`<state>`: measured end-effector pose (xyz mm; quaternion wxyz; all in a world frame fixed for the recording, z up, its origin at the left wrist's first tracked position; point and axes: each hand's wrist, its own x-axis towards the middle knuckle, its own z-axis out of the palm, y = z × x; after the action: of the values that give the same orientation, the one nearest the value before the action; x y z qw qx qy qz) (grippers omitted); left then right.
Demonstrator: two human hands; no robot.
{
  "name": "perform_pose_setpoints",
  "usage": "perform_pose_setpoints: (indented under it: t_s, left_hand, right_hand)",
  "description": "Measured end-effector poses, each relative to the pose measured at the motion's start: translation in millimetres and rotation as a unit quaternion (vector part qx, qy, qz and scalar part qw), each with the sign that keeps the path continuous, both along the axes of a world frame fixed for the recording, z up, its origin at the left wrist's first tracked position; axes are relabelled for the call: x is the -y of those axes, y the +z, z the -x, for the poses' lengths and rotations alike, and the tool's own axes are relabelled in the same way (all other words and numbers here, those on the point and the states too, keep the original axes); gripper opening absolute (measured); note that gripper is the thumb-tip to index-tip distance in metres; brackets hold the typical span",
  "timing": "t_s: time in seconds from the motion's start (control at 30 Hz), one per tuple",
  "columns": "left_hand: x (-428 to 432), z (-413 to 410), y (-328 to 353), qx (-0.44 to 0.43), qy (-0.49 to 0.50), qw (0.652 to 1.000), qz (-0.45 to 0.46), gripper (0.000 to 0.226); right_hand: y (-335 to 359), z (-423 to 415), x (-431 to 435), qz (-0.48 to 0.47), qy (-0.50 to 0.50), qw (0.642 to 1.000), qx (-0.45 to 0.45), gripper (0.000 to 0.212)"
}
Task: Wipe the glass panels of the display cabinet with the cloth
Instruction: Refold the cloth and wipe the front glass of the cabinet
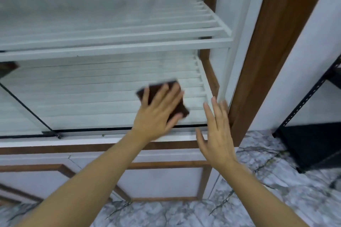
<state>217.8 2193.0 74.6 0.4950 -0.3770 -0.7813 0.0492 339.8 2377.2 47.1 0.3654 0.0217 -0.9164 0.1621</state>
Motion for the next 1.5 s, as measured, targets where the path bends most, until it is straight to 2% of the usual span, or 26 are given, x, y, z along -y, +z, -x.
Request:
perform_pose_setpoints:
  t_s: [0.07, 0.13, 0.2, 0.27, 0.4, 0.5, 0.6, 0.77, 0.9, 1.03, 1.2, 1.3, 1.4, 1.43, 1.5]
  left_hand:
    - [15.6, -5.7, -34.2, -0.013, 0.022, 0.996, 0.091, 0.091]
    - [11.8, -3.8, -15.7, -0.015, 0.020, 0.996, 0.089, 0.088]
    - [-7.4, -1.5, 36.9, -0.016, 0.012, 1.000, 0.023, 0.082]
    - [-36.7, -2.4, 117.3, -0.001, 0.013, 0.998, -0.069, 0.079]
    - [-89.0, -10.8, 290.6, 0.000, 0.034, 0.972, -0.230, 0.077]
    - [-105.1, -11.7, 340.7, -0.005, 0.061, 0.959, -0.276, 0.075]
    - [-107.6, -13.7, 301.1, 0.013, 0.052, 0.966, -0.254, 0.075]
    - [-105.9, -28.4, 166.1, 0.073, 0.029, 0.983, -0.167, 0.076]
    - [-106.0, -36.0, 92.4, 0.091, 0.049, 0.984, -0.146, 0.076]
    - [-106.3, -45.7, 51.3, 0.092, 0.039, 0.985, -0.141, 0.063]
    - [-100.3, -53.3, 35.1, 0.049, 0.031, 0.984, -0.167, 0.016]
    - [-96.1, -61.6, 54.5, 0.042, 0.021, 0.982, -0.182, 0.015]
    - [-92.6, -79.6, 87.4, 0.127, -0.008, 0.955, -0.269, 0.014]
    - [-92.3, -88.6, 102.0, 0.184, -0.021, 0.929, -0.320, 0.016]
    - [-90.2, -109.4, 135.3, 0.295, -0.051, 0.855, -0.424, 0.020]
  right_hand:
    - [15.2, -12.3, -2.8, -0.023, 0.049, 0.998, -0.036, 0.076]
    - [40.5, -20.2, -10.2, -0.055, 0.062, 0.993, -0.089, 0.069]
    - [71.6, -19.3, -18.2, -0.065, 0.039, 0.988, -0.134, 0.065]
    - [111.1, -12.5, -27.5, -0.055, 0.008, 0.981, -0.188, 0.064]
    - [192.7, 1.6, -46.6, -0.023, -0.030, 0.963, -0.267, 0.065]
    - [220.9, 6.6, -58.5, -0.011, -0.051, 0.964, -0.262, 0.066]
    - [209.0, 0.7, -67.8, -0.009, -0.049, 0.971, -0.234, 0.067]
    - [160.1, -14.1, -78.8, 0.008, -0.044, 0.982, -0.181, 0.066]
    - [128.2, -22.9, -79.8, 0.026, -0.055, 0.987, -0.149, 0.067]
    - [102.1, -29.7, -79.4, 0.033, -0.066, 0.990, -0.123, 0.065]
    - [89.4, -35.1, -76.9, 0.052, -0.075, 0.991, -0.100, 0.061]
    - [99.0, -39.6, -72.8, 0.077, -0.076, 0.988, -0.112, 0.055]
    - [121.2, -49.5, -66.0, 0.106, -0.074, 0.982, -0.136, 0.048]
    - [130.8, -54.1, -63.0, 0.122, -0.057, 0.982, -0.137, 0.046]
    - [153.0, -65.0, -56.5, 0.173, 0.010, 0.980, -0.094, 0.045]
